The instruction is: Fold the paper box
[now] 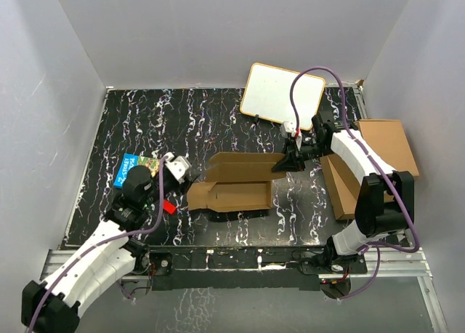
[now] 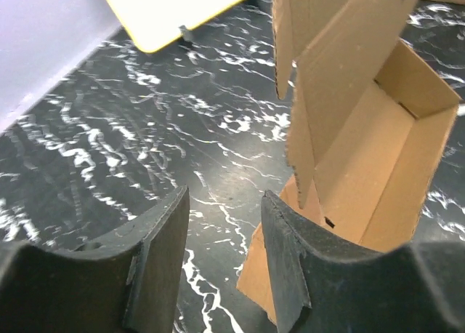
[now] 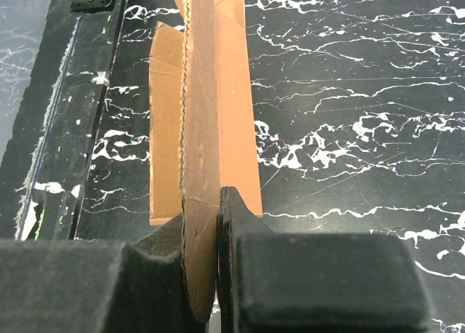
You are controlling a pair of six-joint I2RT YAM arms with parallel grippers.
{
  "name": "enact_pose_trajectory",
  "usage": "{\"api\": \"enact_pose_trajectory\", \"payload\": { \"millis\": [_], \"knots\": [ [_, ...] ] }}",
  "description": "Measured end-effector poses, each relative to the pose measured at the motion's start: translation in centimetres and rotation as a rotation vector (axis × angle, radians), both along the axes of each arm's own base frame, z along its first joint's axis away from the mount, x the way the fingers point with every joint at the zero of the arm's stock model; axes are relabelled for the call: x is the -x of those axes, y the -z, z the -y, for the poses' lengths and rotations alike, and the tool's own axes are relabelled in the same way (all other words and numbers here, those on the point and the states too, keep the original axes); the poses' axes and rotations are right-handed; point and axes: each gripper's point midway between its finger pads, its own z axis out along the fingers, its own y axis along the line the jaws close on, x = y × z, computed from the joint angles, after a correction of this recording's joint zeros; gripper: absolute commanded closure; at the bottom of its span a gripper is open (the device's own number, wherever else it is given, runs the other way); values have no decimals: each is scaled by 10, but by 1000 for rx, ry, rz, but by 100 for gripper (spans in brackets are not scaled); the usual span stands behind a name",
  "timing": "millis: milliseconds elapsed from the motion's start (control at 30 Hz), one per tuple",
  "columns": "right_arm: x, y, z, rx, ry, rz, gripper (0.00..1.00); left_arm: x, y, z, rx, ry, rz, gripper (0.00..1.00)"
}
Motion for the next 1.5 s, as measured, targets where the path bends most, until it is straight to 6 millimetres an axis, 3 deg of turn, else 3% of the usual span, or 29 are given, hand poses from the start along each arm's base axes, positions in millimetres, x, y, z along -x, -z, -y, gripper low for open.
{"api": "enact_pose_trajectory", "payload": {
  "millis": [267,500,967,1500],
  "knots": [
    [4,-3,0,0,-12,-4,92,-16,46,8,6,214,-129,49],
    [1,-6,0,0,-24,7,92,-6,72,26,45,425,-253,48],
    [0,-5,-2,-8,-50,-7,92,9,69,55,143,625,-177,46],
    [0,-12,-6,-37,-57,3,92,7,69,73,211,658,-193,52]
  ]
}}
